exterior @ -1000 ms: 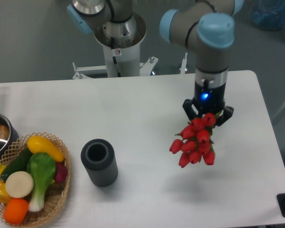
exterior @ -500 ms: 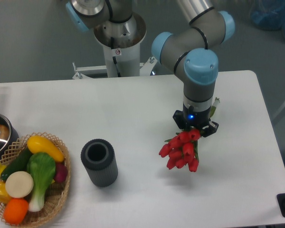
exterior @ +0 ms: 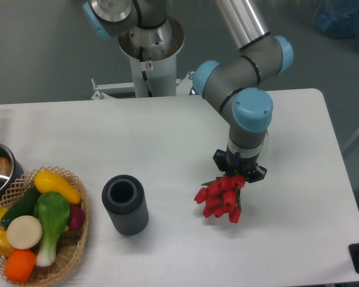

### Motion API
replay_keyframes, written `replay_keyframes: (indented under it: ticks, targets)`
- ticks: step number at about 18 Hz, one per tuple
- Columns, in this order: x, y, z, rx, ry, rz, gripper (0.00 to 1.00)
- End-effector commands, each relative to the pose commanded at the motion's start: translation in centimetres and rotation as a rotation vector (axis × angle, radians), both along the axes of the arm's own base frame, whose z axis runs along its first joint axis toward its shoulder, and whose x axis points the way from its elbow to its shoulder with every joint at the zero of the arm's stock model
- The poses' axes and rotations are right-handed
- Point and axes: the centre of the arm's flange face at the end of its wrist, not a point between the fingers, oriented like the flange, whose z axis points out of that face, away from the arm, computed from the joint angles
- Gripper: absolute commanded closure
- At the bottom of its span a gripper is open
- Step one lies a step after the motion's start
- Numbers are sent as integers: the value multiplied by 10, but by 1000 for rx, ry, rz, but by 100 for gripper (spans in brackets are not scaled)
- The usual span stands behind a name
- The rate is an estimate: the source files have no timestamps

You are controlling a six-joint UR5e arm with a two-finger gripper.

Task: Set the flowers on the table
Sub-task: 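Lower the held tulips toward the table beside the black vase, then open the gripper to release the tulip stems onto the table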

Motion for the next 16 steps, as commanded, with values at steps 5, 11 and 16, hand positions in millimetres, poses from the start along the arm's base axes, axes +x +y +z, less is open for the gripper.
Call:
replay_keyframes:
  ticks: [5, 11, 16]
  targets:
    - [-5, 3, -8, -3, -2, -1, 62]
    - [-14, 8, -6, 3, 9, -1, 49]
    - [-32, 13, 12, 24, 48, 17, 2]
